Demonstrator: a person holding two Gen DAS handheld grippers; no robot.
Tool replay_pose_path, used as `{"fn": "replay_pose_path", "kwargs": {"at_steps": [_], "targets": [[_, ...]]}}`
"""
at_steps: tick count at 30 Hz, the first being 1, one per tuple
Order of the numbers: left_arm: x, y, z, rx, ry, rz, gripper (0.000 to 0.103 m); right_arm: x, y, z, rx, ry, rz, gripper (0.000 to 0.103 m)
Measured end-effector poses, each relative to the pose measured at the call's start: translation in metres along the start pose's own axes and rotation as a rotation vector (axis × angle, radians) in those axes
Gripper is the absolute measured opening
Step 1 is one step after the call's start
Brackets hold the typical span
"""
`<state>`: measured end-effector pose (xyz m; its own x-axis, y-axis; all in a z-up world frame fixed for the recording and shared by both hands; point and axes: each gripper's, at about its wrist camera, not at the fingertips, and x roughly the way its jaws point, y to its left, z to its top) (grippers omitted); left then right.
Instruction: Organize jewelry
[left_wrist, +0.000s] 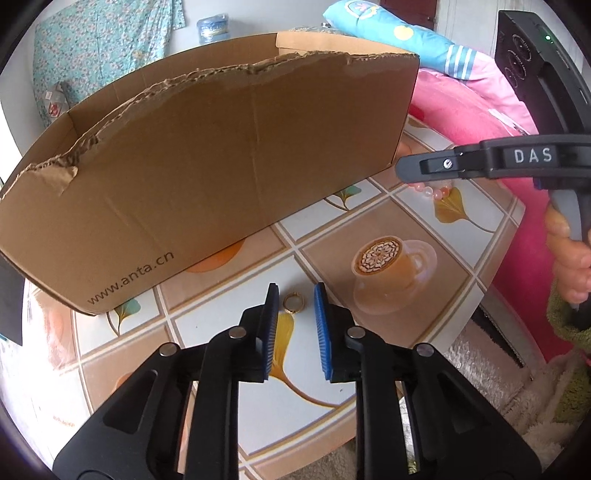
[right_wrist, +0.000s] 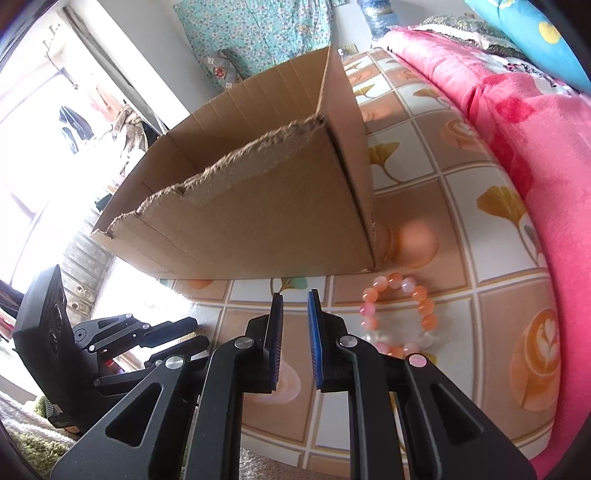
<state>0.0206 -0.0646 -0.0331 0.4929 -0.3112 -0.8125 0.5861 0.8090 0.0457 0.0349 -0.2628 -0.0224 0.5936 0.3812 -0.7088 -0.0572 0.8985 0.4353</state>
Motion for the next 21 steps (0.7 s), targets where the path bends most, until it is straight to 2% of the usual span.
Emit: {"fn": "replay_pose_path", "kwargs": {"at_steps": [5,11,17,19,20,21], "targets": [[0.001,0.001,0.001,-0.01,-0.004,-0.002,0.01,-0.012,-0.004,-0.002,0.015,-0.028,-0.022,0.014],[-0.001,0.005,-0.002,-0.032,-0.009,-0.024,0.01,-0.022,-0.008,-0.004,0.021,-0.043,-0.052,0.014],[-0.005,0.009,-0.004,-0.035,-0.02,-0.031,0.007,-0.024,-0.001,-0.007,-0.025,-0.037,-0.109,0.014],[-0.006,0.01,-0.006,-0.039,-0.021,-0.03,0.007,-0.023,0.004,-0.008,-0.053,-0.03,-0.141,0.02],[-0.006,0.011,-0.007,-0.042,-0.021,-0.028,0.007,-0.022,0.005,-0.008,-0.062,-0.028,-0.151,0.028],[-0.007,0.012,-0.007,-0.045,-0.021,-0.027,0.007,-0.022,0.008,-0.009,-0.076,-0.029,-0.166,0.031]]}}
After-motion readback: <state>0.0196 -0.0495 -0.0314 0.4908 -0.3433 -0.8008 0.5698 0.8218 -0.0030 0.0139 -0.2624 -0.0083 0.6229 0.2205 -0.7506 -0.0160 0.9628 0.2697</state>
